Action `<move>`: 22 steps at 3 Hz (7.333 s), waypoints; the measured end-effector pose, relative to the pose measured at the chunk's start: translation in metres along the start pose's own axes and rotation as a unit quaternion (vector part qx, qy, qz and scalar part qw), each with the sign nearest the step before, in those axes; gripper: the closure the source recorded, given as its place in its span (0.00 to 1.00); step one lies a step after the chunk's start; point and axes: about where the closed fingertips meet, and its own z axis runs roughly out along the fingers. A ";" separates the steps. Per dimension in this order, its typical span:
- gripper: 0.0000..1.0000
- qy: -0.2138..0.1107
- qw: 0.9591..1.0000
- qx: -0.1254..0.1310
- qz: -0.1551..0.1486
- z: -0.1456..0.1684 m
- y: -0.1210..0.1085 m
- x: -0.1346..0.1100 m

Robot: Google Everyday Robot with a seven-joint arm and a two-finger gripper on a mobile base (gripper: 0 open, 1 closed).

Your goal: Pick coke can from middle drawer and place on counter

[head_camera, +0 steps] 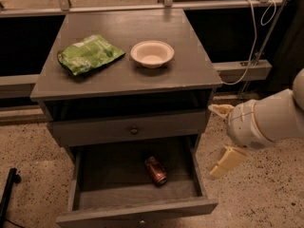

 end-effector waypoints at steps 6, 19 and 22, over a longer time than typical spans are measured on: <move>0.00 -0.202 0.967 0.043 0.149 0.286 0.002 0.031; 1.00 -0.221 0.914 0.163 -0.299 0.029 -0.069 -0.007; 1.00 -0.237 0.939 0.133 -0.212 -0.005 -0.151 -0.051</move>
Offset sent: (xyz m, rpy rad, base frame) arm 0.0840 0.1156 -0.1991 0.5653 -0.0654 -0.2311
